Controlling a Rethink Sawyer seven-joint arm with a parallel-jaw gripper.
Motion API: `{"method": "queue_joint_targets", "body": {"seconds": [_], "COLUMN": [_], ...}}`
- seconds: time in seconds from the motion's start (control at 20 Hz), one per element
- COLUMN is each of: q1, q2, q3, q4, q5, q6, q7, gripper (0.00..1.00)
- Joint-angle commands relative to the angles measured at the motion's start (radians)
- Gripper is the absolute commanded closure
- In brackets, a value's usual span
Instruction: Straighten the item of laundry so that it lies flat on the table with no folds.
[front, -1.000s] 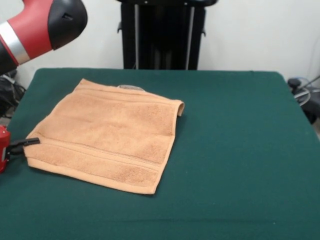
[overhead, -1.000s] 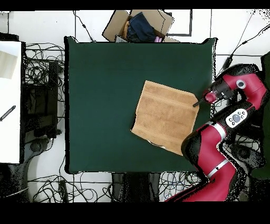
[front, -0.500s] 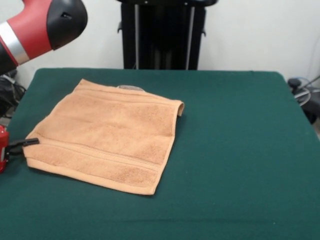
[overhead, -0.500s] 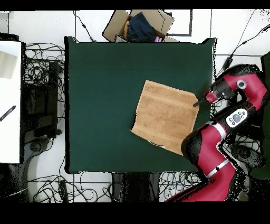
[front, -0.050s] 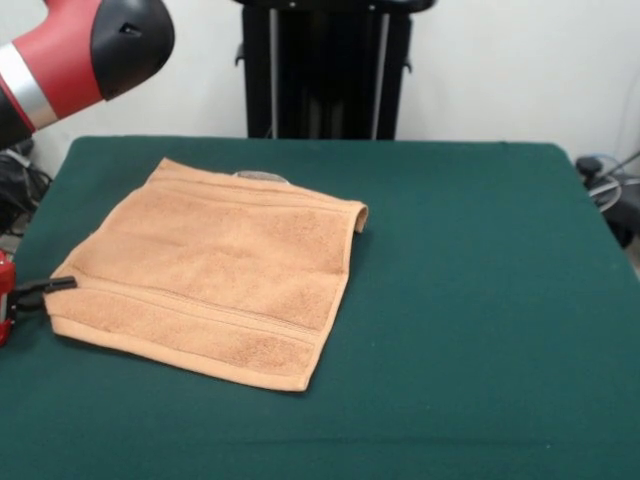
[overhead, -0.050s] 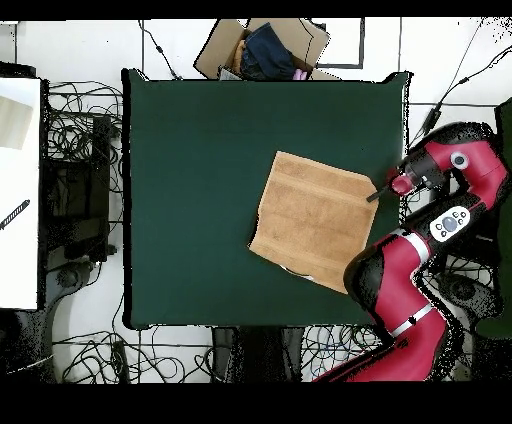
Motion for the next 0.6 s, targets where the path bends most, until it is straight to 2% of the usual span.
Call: {"method": "queue_joint_targets", "body": {"seconds": [0.05,0.5,0.55,0.6], "q1": [0.018,0.022,0.023,0.023], "q2": [0.158,0.156,0.156,0.156], "q3": [-0.090,-0.092,-0.092,-0.093], "q4": [-0.113,-0.105,-0.105,-0.104], "q5": [-0.147,-0.175,-0.175,-0.176], "q6": [-0.651,-0.639,-0.642,-0.642], "q7": [-0.263,-0.236,-0.237,-0.232], "gripper": [1.00,1.00,0.00,0.00]}}
